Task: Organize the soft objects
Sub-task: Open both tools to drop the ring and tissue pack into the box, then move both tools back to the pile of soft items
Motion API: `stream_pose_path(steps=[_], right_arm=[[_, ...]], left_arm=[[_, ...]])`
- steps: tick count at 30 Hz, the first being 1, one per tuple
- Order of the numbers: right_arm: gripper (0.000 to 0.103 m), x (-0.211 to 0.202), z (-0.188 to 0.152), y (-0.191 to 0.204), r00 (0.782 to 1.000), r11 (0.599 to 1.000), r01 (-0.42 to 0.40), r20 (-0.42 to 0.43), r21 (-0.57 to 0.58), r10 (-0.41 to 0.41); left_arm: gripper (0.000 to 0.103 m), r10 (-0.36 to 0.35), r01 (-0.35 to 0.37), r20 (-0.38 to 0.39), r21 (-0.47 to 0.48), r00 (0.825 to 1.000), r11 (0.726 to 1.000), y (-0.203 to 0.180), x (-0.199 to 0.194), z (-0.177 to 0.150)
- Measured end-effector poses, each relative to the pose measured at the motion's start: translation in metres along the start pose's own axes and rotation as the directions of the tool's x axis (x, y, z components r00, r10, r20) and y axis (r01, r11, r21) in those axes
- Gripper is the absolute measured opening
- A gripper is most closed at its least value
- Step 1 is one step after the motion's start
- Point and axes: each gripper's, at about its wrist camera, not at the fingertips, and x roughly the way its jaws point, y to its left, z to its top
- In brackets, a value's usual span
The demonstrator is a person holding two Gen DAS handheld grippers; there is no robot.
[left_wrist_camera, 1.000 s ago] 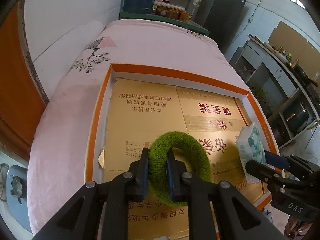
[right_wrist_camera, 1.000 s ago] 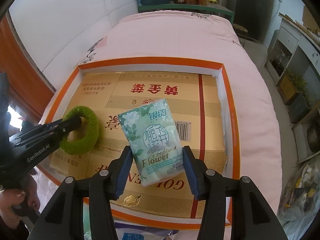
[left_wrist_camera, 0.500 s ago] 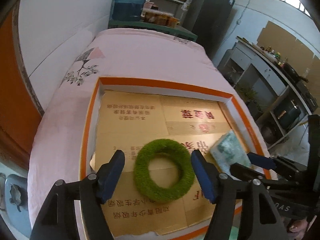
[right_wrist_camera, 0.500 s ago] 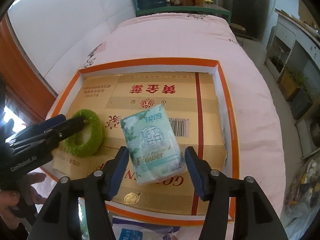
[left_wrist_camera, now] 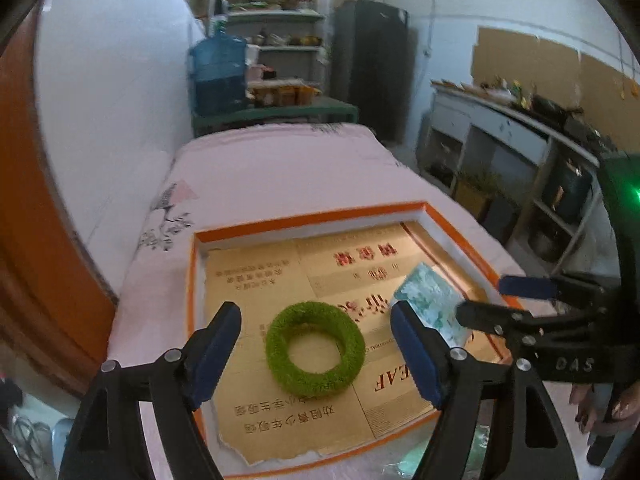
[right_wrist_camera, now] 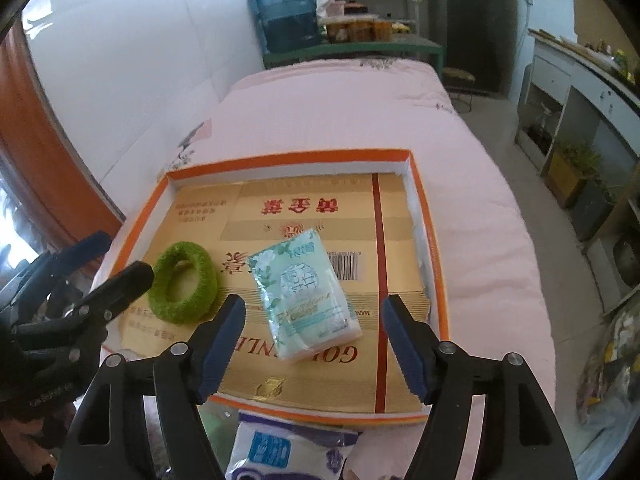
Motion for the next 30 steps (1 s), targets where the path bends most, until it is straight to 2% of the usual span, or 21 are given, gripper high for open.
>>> stream_pose_path(steps=[6,9,14,20,30], right_arm=[[0.073,-0.029,-0.011,0.009,0.997,0.999,0.039,0.065,-0.015,-0.038],[0.073,-0.044,-0.02,0.012,0.994,0.999,0.052,0.099,-0.012,-0.05],[0.073,-0.064,-0.035,0.019,0.991,0.998,0.056,0.126,-0.012,-0.054],[0.073,-0.087,-0.054,0.031,0.986,0.998,0.057,0.159,-0.027,-0.052],[0.073,-0.125,-0.09,0.048,0.98,0.999,0.036,0.199,-0.023,-0.031]], left_arm=[[0.077,0.066,-0.057,0.087,-0.103,0.994,0.993,0.011,-0.032,-0.002],[0.077,0.072,-0.052,0.143,-0.139,0.987,0.989,0.017,-0.052,-0.004],[0.077,0.097,-0.077,0.185,-0.115,0.978,0.99,0.012,-0.079,-0.008],[0.077,0.045,-0.015,0.228,-0.131,0.973,0.991,0.005,-0.112,-0.019],[0.077,0.052,-0.026,0.25,-0.106,0.967,0.994,-0.016,-0.161,-0.05]])
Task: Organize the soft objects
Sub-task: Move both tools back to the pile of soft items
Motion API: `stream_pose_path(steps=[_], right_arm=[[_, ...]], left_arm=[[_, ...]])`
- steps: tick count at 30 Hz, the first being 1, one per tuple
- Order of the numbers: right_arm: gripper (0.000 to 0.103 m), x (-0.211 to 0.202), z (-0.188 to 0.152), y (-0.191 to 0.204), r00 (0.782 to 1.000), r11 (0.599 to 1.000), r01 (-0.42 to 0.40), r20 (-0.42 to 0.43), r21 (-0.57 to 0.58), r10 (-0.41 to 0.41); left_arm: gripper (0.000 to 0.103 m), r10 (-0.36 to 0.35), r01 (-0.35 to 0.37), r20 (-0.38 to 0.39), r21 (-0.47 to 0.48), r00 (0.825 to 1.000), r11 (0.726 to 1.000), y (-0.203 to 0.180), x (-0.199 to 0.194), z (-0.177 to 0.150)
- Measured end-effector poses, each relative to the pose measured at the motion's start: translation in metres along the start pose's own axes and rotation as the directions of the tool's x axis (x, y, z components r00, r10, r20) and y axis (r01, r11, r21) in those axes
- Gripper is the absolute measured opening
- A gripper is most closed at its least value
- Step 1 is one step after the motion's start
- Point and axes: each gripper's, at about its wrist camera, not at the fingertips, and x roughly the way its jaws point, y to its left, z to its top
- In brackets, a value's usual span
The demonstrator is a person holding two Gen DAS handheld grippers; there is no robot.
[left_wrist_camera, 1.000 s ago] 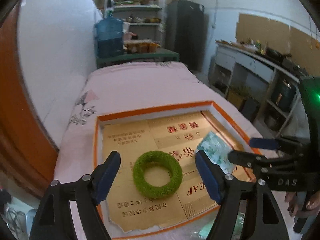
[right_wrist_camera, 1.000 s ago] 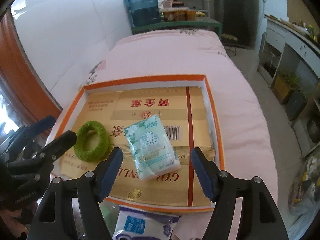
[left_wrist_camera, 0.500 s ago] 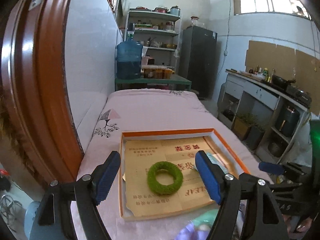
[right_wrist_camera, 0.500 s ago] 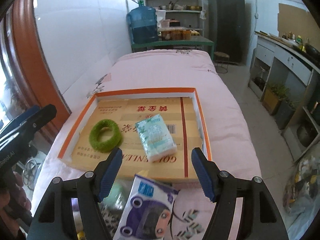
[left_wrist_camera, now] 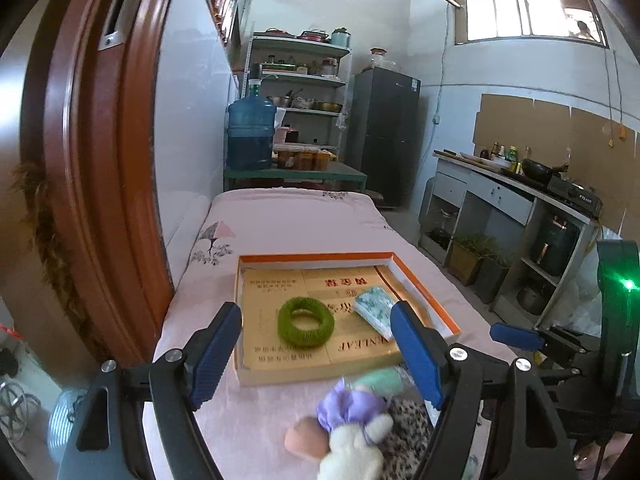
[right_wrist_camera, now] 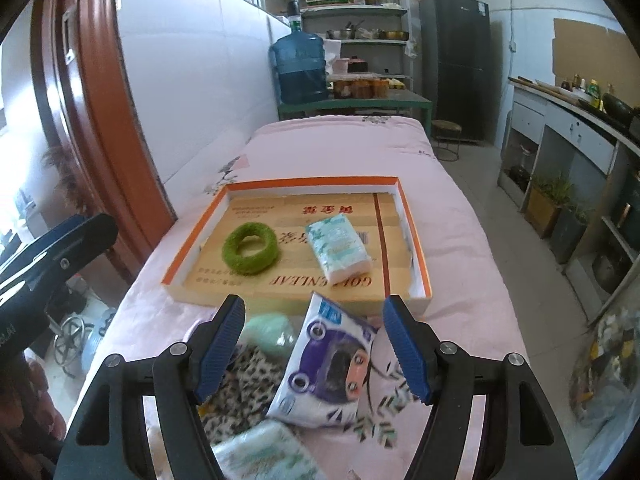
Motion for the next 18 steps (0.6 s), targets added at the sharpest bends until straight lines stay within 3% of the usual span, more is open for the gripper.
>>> stream_pose_path(steps=[18], right_arm=[[0.073,-0.05,-0.047,0.006,1.0,1.0,-0.007,0.005,-0.007,0.007]], left_arm=[[0.077,0.029,-0.03,-0.027,-0.037,0.999,0.999,0.007,-0.054,-0.045]])
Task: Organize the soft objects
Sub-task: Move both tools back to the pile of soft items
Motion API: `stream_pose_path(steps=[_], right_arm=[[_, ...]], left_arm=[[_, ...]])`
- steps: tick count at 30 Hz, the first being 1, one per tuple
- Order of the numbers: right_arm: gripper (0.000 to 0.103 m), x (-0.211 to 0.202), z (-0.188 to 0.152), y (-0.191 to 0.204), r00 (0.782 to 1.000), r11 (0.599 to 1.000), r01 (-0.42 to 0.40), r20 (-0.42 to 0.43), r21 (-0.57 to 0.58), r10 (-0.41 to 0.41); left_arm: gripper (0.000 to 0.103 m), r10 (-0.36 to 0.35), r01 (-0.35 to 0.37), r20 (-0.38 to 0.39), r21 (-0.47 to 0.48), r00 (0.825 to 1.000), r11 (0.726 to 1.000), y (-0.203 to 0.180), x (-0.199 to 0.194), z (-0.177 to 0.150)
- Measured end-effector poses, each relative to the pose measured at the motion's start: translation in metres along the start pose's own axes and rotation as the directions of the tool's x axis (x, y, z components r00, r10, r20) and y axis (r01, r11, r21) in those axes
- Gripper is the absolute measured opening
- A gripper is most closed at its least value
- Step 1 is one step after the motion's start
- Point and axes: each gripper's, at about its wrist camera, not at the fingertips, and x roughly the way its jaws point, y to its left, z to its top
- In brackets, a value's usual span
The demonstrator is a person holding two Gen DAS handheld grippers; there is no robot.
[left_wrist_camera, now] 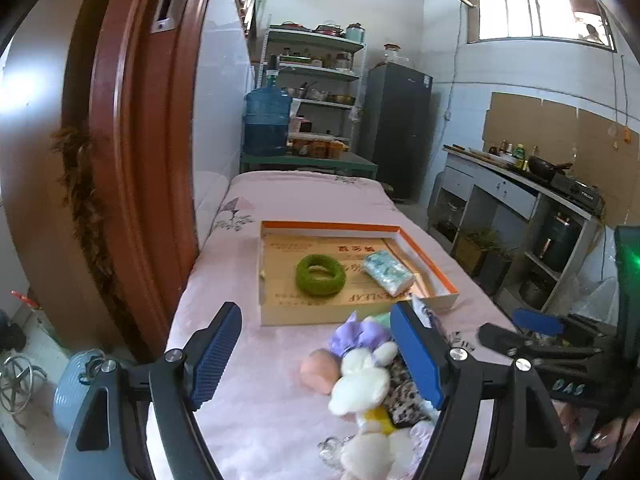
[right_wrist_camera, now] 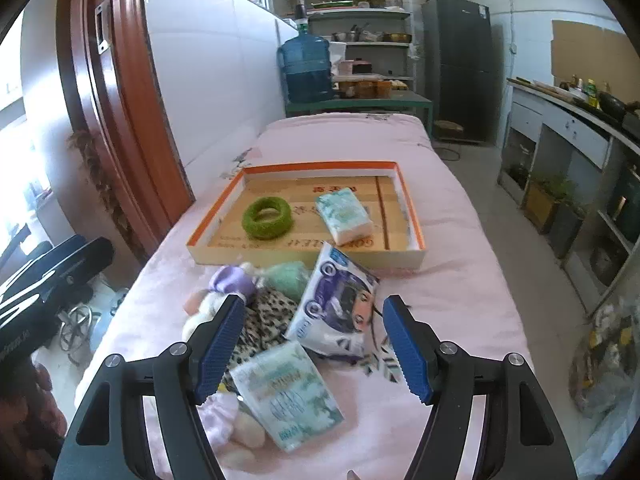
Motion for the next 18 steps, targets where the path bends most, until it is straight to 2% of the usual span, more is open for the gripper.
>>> stream_pose_path(steps=[5,18], right_arm=[[0.073,-0.005,-0.01,-0.008,1.0,1.0,0.008,-0.009,0.002,-0.008],[0.073,0.002,-0.046,-0.006,0.996,0.998,-0.051,-0.08,-0.032,0.048]], left_arm=[[0.077,0.012,-0.012,-0.021,-0.011,1.0,1.0,0.008,-0.002,-0.013],[0.077,-0.058,0.062,-0.126,0.026,0.99,0.998,-0.011,0.0,-0.065]])
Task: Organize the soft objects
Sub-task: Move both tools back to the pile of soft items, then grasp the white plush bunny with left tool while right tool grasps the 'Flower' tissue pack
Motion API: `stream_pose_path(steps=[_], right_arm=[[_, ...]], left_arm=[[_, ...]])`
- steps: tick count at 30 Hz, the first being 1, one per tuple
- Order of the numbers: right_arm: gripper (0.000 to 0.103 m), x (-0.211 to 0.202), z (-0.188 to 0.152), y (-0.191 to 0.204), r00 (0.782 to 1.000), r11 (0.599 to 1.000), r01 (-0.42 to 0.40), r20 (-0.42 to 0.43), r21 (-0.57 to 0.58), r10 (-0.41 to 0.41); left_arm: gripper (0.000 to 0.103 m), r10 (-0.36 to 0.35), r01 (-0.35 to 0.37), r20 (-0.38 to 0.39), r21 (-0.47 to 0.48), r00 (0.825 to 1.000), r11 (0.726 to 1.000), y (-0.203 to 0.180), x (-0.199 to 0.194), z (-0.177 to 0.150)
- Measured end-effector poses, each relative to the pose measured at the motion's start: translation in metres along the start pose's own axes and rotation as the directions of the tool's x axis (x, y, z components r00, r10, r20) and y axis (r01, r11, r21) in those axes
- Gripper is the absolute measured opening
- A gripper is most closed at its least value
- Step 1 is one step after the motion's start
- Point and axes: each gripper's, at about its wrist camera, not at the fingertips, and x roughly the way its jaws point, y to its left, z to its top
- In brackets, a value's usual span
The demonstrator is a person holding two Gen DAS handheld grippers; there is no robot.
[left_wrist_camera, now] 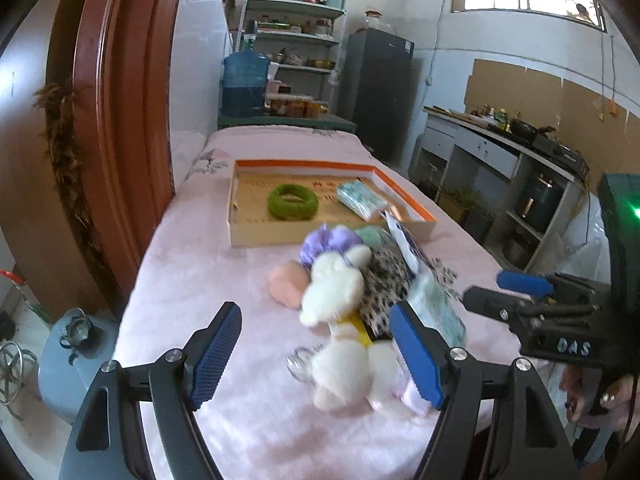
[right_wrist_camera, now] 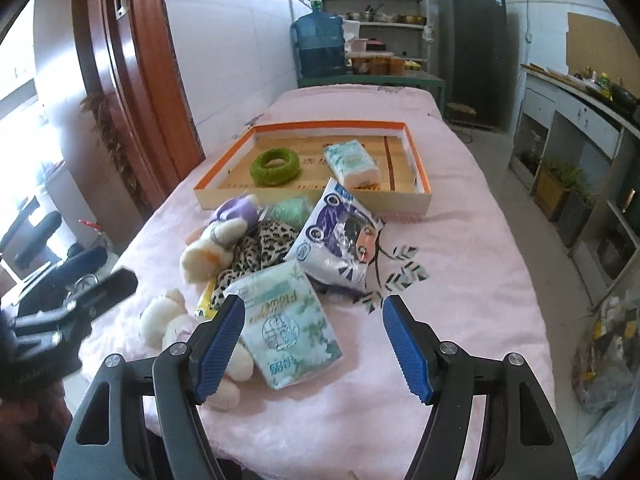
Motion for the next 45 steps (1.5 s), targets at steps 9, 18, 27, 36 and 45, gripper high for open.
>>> stream_pose_path(steps=[9,18,27,36,45], right_arm=[[0.073,0.007,-0.004,0.001,1.0,1.0,-0.01,-0.015,0.005,0.01],[0.073,0.012,-0.004,0.0,1.0,1.0,-0.017,-0.021,0.01,0.017],[0.073,0.027,-0.005,-0.002,0.996,0.998,-0.056,-0.064,0.018,0.057],[0.073,0.06,0.0,0.002,0.979,0.99,-0.142,-0.149,0.002,0.141],[0.071,0.073,-0.003,-0.005,0.968,0.986,-0.164,-0.185,0.042,0.169]], left_arm=[[0.077,-0.032,0.031,-0.031,-0.007,0.999,0.999,-0.006,0.0,-0.02],[0.077,-0.117,0.111,-0.083,-0.08,0.99,0.991,0.002,0.015,-0.032],[0.071,-0.244,0.207,-0.165,-0.215,0.956,0.954,0.009,0.04,-0.049],[0.069,-0.282,0.243,-0.175,-0.214,0.944,0.946,0.002,0.052,-0.043],[0.06,-0.316,0.278,-0.169,-0.213,0.934,0.937,-0.004,0.062,-0.038]])
